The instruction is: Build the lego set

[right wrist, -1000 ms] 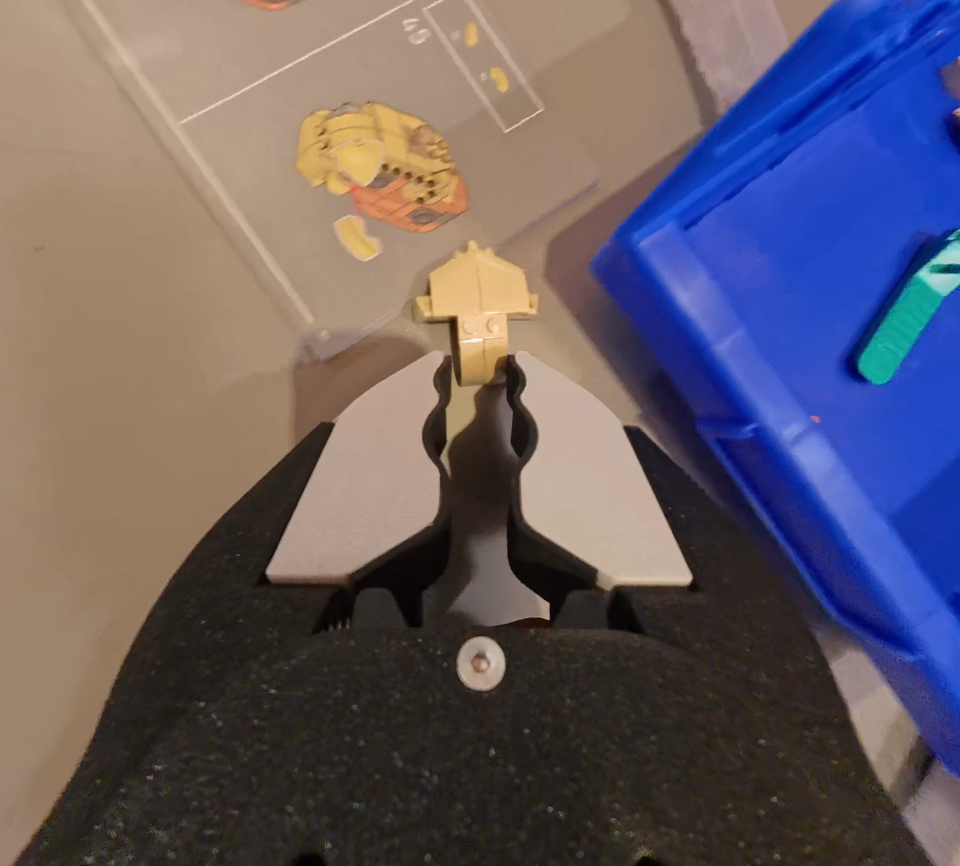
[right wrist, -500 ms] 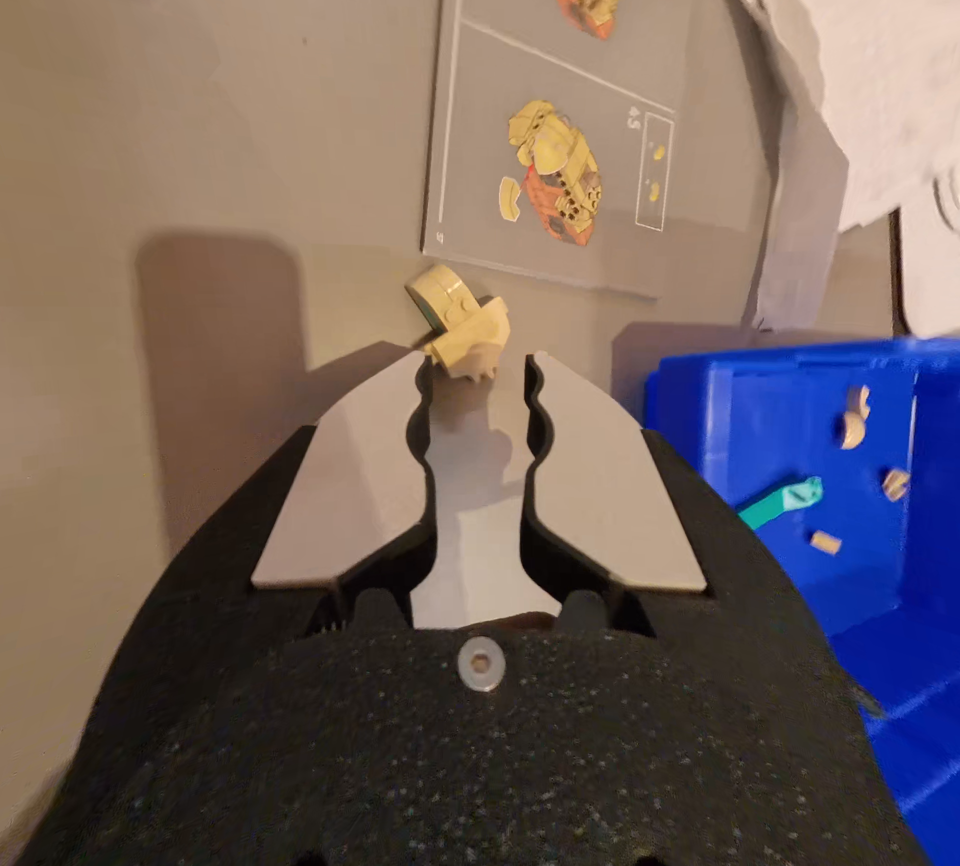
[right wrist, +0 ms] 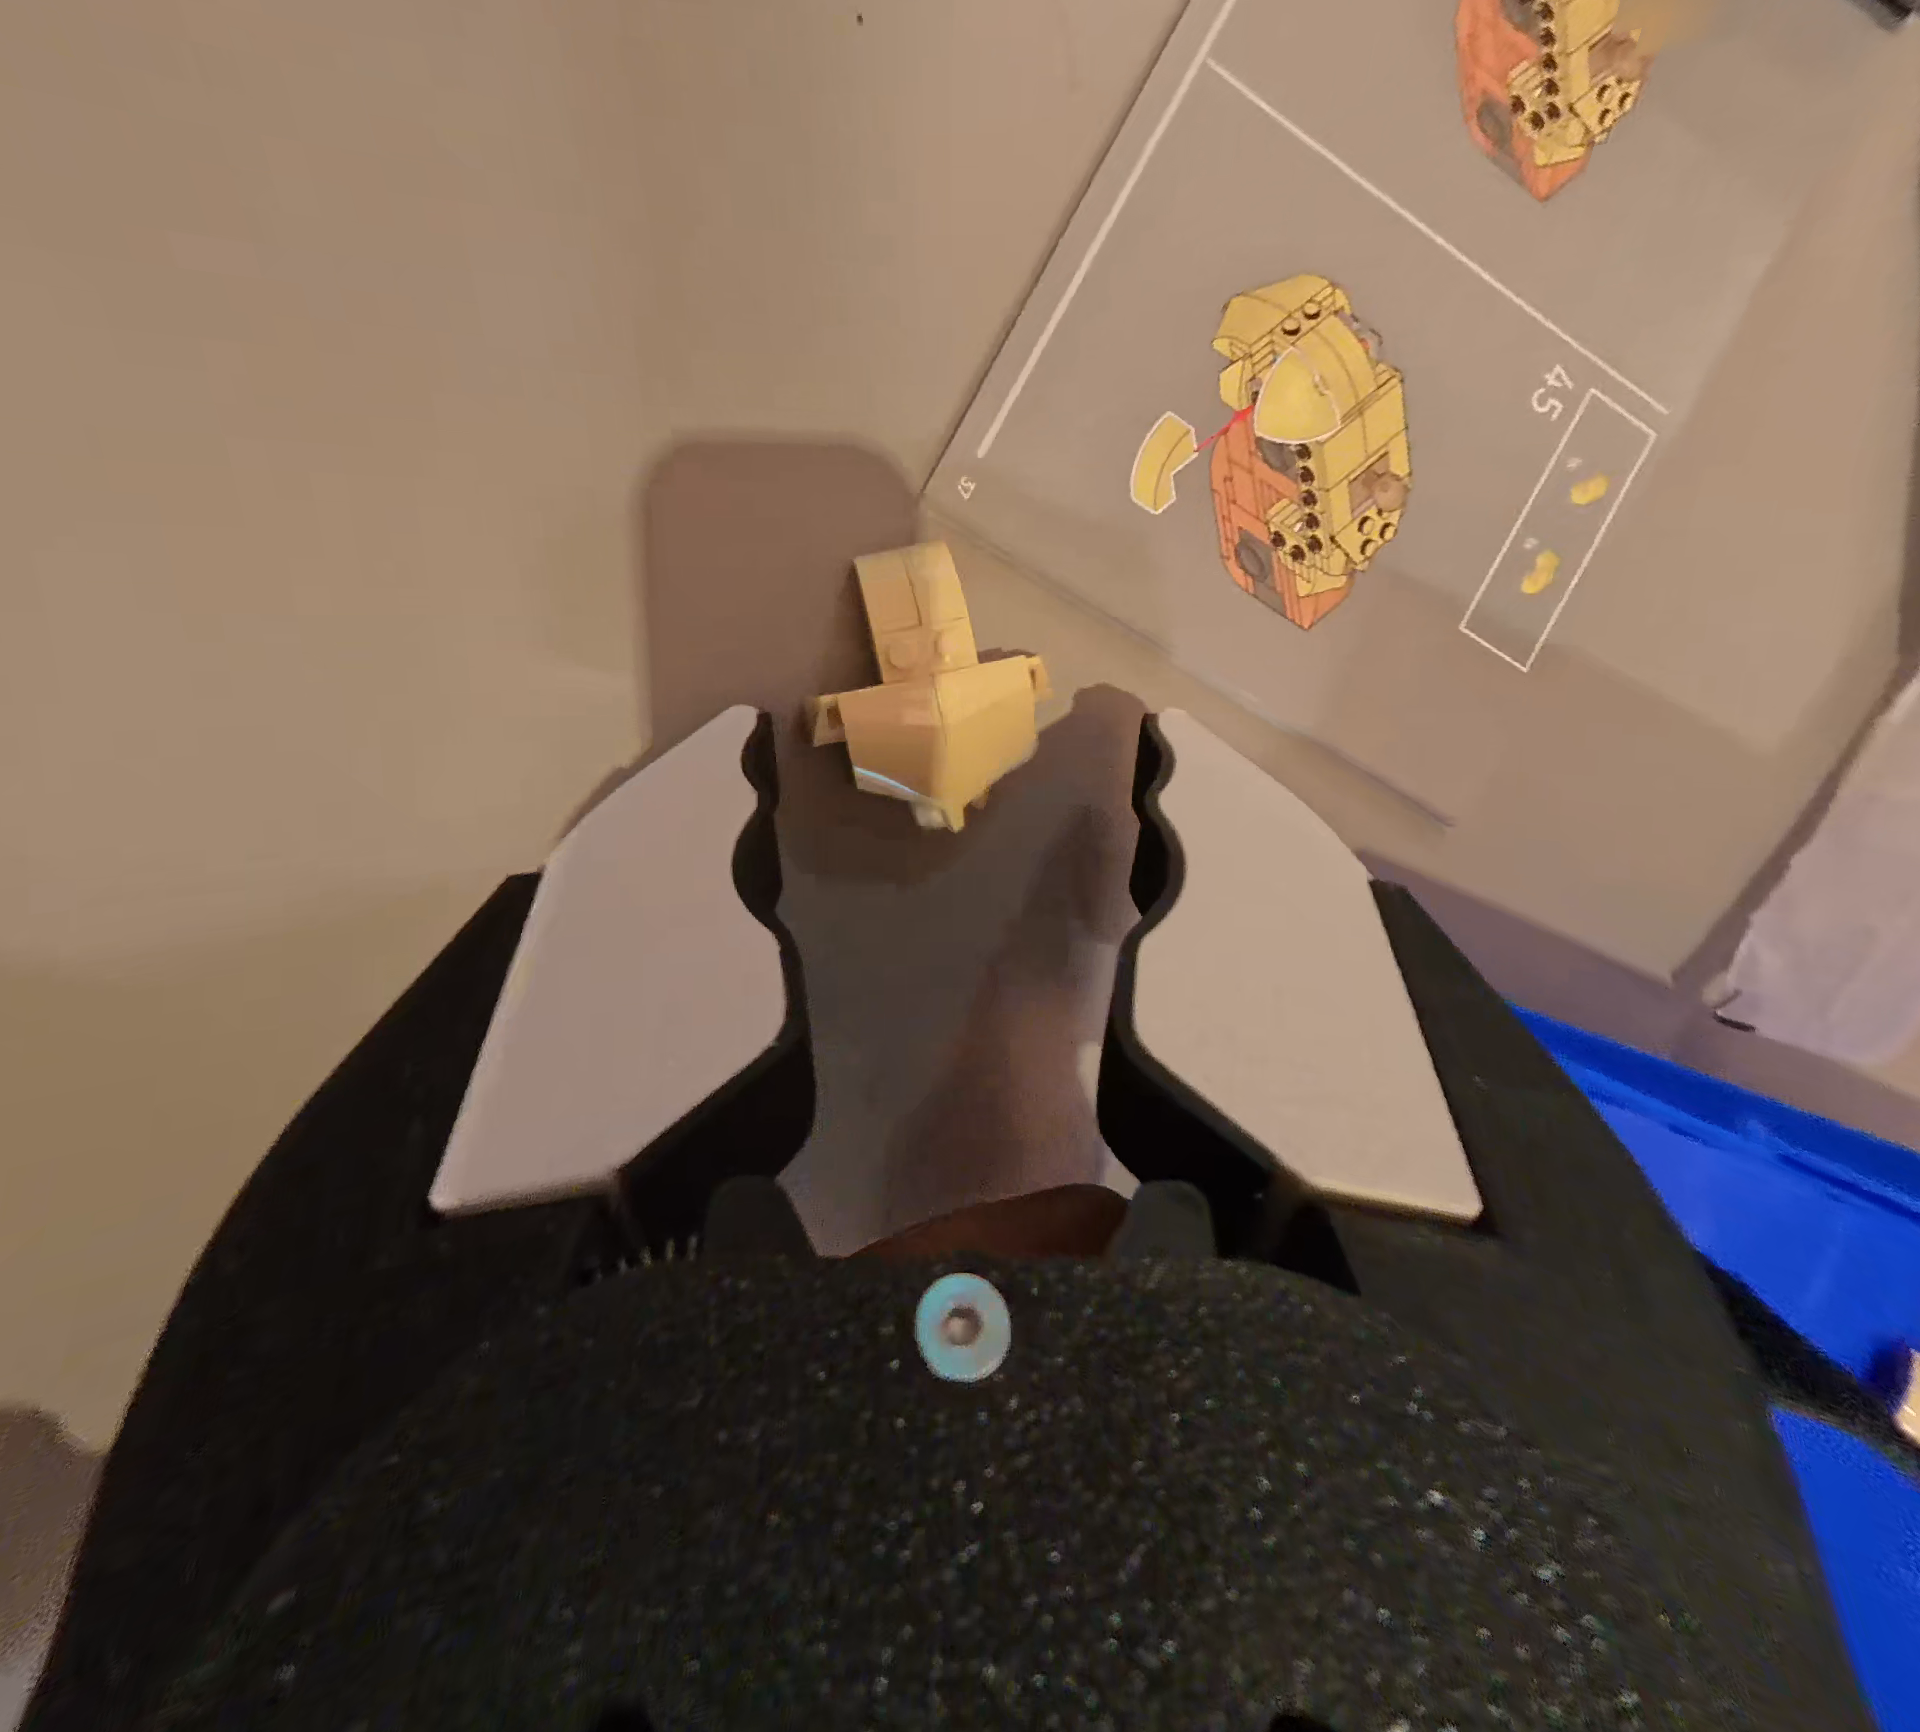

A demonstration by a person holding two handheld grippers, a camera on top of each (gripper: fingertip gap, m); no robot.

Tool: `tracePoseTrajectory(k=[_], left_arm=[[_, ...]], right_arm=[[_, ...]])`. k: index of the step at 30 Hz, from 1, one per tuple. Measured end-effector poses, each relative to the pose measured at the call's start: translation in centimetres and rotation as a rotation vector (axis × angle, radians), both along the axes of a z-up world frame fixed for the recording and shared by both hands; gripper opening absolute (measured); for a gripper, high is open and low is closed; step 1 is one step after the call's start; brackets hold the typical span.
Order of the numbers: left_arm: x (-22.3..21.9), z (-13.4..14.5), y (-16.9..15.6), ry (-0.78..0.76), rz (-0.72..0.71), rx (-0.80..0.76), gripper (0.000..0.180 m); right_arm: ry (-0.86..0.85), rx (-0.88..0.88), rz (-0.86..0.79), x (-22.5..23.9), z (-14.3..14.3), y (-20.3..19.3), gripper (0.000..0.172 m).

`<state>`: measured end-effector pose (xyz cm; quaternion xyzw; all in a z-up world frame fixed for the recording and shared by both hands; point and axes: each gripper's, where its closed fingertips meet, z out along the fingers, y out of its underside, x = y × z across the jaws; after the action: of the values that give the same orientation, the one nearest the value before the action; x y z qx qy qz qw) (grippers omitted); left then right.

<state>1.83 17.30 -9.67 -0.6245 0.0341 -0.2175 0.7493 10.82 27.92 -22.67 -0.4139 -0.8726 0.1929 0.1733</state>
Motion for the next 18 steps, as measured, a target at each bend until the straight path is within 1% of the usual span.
tracePoseTrajectory(k=[5,8,11,13,15,18], left_arm=[[0.1,0.0,0.0,0.001,-0.006,-0.001,0.041],[0.1,0.0,0.0,0.001,-0.008,0.001,0.041],[0.1,0.0,-0.1,0.003,-0.008,0.005,0.041],[0.2,0.1,-0.1,0.006,-0.009,0.011,0.041],[0.2,0.2,-0.2,0.009,-0.007,0.018,0.041],[0.2,0.4,-0.3,0.015,0.002,0.039,0.041]], right_arm=[[0.006,-0.057,-0.012,-0.3,-0.1,-0.6,0.045],[0.023,-0.041,-0.064,-0.4,-0.1,-0.3,0.045],[0.026,-0.060,-0.167,-0.3,0.3,-0.3,0.045],[0.046,-0.100,-0.231,-0.4,1.5,-0.8,0.045],[0.066,-0.130,-0.291,-0.8,3.4,-1.4,0.045],[0.109,-0.193,-0.368,-2.1,8.3,-3.0,0.045]])
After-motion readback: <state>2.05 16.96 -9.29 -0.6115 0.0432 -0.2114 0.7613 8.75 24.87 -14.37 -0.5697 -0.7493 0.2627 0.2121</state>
